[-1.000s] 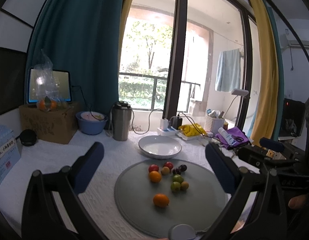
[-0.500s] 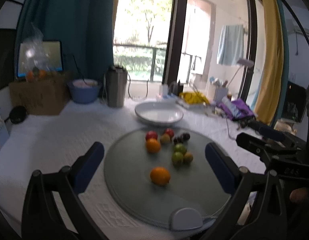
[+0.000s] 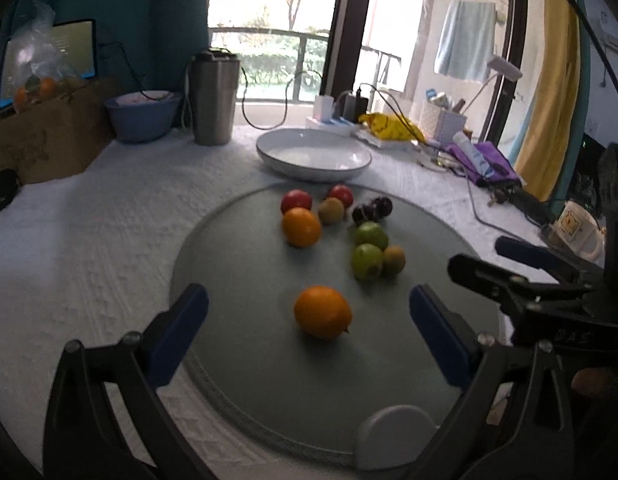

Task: Organize fruits
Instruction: 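Grasp the large orange with the left tool while the right tool grasps a small yellow-brown fruit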

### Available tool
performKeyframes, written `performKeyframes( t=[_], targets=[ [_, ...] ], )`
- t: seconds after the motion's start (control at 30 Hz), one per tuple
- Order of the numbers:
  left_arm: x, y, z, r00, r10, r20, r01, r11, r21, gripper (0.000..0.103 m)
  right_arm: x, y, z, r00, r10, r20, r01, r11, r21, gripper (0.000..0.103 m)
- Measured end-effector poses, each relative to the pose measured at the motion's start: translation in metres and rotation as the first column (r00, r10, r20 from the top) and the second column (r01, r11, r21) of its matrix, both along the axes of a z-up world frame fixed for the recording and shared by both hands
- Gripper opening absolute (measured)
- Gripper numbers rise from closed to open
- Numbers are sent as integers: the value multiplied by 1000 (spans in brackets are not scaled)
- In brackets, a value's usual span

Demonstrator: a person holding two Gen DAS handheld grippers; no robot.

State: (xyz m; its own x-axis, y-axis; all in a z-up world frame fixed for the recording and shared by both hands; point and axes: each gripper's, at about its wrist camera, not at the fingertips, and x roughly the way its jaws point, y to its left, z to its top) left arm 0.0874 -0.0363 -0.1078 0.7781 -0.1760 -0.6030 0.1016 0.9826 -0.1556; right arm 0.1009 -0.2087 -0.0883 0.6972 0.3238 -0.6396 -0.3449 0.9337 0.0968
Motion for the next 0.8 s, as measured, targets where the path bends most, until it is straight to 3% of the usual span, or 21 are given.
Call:
performKeyframes(
  t=[0.07,0.13,0.3,0.5,0.8],
  targets=[
    [6,-2,-3,1000,-8,-18,8,1000,5,100,6,2,-5,1000,13,-23,-13,1000,-1,89],
    [11,-4,-7,999,-16,-36,16,1000,10,90,12,5,-10,999,22,-45,-22,1000,-1,83],
    [24,-6,-17,996,-20,-86,22,999,27,81,29,10,-22,992,59,-108,-59,998,4,67],
    [35,-6,-27,988,-24,-154,30,999,38,60,42,18,-29,982,114,-152,-113,994,15,58],
    [35,-10,-24,984,-52,-170,61,997,47,45,53,26,-33,965,179,-190,-173,984,49,44]
  ],
)
